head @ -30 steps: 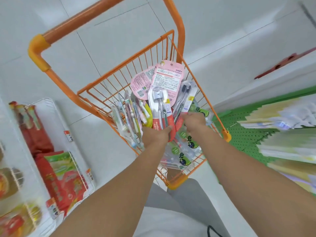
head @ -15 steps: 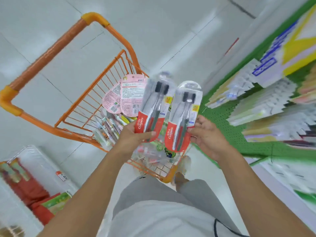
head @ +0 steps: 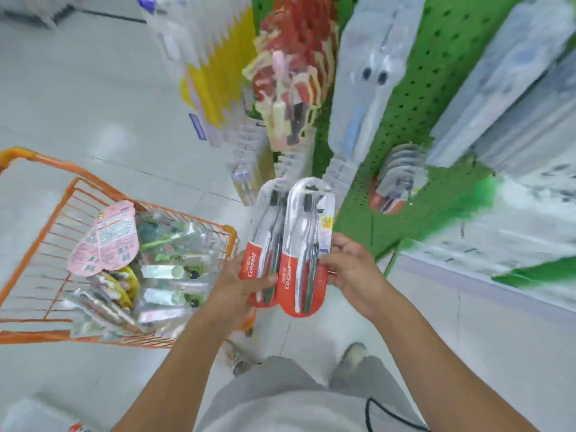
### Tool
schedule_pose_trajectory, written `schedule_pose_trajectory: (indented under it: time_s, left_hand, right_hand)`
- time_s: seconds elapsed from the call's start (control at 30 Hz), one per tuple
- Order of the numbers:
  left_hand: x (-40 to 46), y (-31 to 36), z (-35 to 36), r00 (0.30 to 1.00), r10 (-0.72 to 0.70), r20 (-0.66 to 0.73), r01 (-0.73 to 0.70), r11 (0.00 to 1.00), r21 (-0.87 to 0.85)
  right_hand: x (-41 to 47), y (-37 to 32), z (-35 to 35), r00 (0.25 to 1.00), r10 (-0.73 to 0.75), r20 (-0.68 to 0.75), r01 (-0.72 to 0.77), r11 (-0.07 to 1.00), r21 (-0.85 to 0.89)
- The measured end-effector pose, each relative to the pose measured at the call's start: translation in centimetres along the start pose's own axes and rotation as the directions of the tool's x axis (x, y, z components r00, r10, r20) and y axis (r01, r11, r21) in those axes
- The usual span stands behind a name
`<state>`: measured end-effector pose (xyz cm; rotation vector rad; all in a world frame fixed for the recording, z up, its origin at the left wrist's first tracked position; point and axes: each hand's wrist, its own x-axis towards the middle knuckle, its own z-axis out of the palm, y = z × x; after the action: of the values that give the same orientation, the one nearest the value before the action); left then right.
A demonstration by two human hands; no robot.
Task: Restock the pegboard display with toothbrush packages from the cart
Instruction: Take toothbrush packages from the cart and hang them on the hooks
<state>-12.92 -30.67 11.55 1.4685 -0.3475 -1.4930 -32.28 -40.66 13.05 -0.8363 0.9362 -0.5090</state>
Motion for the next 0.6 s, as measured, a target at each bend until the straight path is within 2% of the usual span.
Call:
schedule_pose_trajectory:
  time_s: [0.17,0.33,0.43,0.6]
  left_hand:
    - [0.7,-1.3,10.8,0.994,-0.022,0.108,0.015,0.997,0.070]
    - [0.7,-1.3,17.3,0.990,-0.049,0.129,0.027,0.985,0.168]
    - [0.7,-1.5,18.9,0.997,-0.047,0.062,0.037,0.988,0.152]
    - [1.9,-1.8,19.6,0.985,0.093,-0.144,-0.056,0.969,0.241]
  right_hand:
    - [-3.7,-1.6,-9.3,0.986,0.019,-0.168,-0.010,0.999,0.052]
    - [-5.4,-2.2,-13.6,0.981,0.005,-0.193,0.017,0.993,0.115]
    - [-6.0,-2.2,-14.9,0.977,-0.022,-0.211,0.055,0.987,0.151]
    - [-5.2,-1.3,-16.3,0.951,-0.068,-0.302,0.066,0.998,-0.018]
